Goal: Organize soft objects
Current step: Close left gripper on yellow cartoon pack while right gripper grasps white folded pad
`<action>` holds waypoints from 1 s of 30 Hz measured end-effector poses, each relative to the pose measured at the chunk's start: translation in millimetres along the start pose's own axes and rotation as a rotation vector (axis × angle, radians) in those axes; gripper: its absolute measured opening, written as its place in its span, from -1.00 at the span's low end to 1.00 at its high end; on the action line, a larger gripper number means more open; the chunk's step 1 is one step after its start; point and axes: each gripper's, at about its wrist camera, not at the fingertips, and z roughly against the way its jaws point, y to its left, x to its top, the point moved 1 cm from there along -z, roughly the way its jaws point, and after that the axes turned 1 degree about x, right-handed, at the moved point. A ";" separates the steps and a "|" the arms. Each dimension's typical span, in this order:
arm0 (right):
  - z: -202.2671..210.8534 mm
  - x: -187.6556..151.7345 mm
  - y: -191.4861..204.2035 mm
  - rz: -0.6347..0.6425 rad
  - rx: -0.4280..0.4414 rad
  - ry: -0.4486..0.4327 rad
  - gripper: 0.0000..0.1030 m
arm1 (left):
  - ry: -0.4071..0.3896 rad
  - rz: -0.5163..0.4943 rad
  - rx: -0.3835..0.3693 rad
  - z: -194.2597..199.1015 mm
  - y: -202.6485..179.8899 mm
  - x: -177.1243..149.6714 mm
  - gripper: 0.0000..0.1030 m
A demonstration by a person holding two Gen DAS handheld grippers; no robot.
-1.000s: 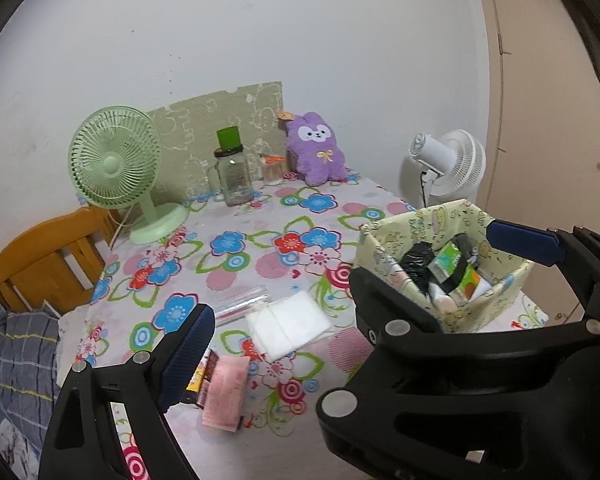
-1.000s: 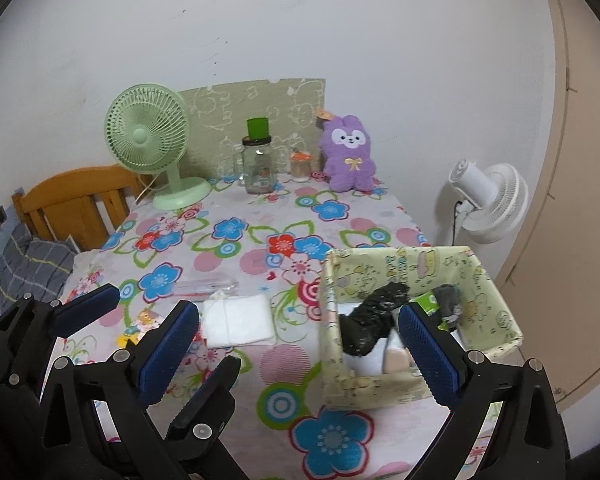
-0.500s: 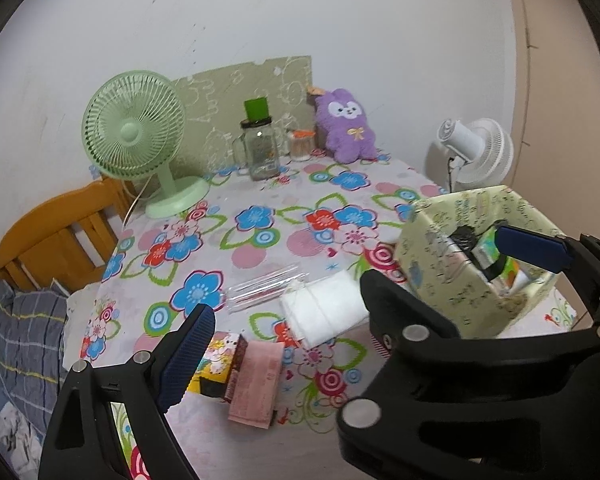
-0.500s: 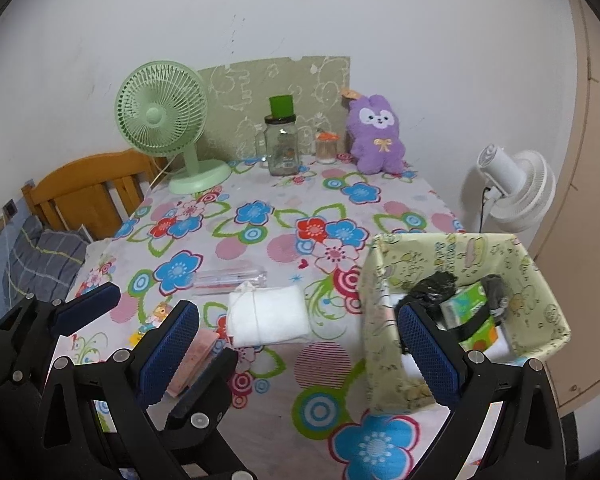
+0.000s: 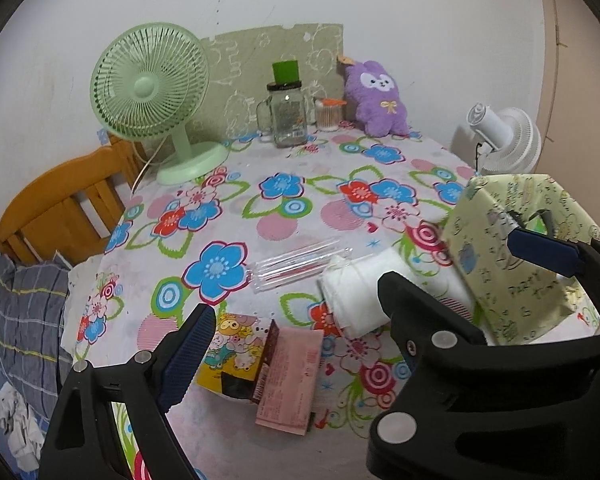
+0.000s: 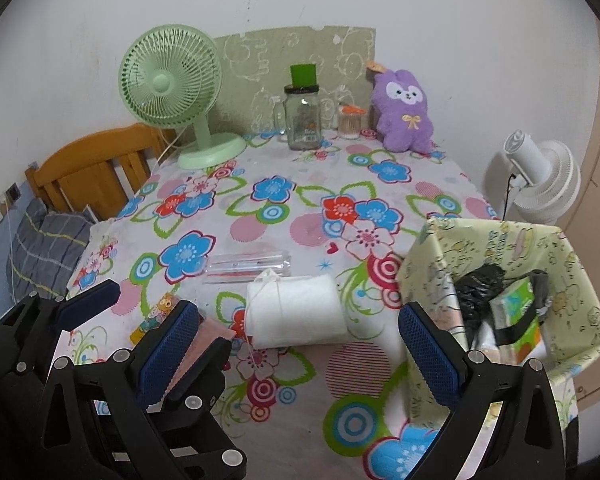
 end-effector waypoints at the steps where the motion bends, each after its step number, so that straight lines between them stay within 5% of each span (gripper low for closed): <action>1: -3.6 0.3 1.3 0.001 0.001 0.006 0.97 | 0.006 0.003 0.000 -2.7 1.9 -0.8 0.77; 19: -61.7 -4.4 13.2 0.005 -0.002 0.124 0.97 | 0.118 0.072 0.026 -54.2 31.4 -14.8 0.65; 30: -91.1 -8.1 19.8 0.017 0.003 0.177 0.97 | 0.189 0.106 0.041 -80.1 49.4 -24.0 0.37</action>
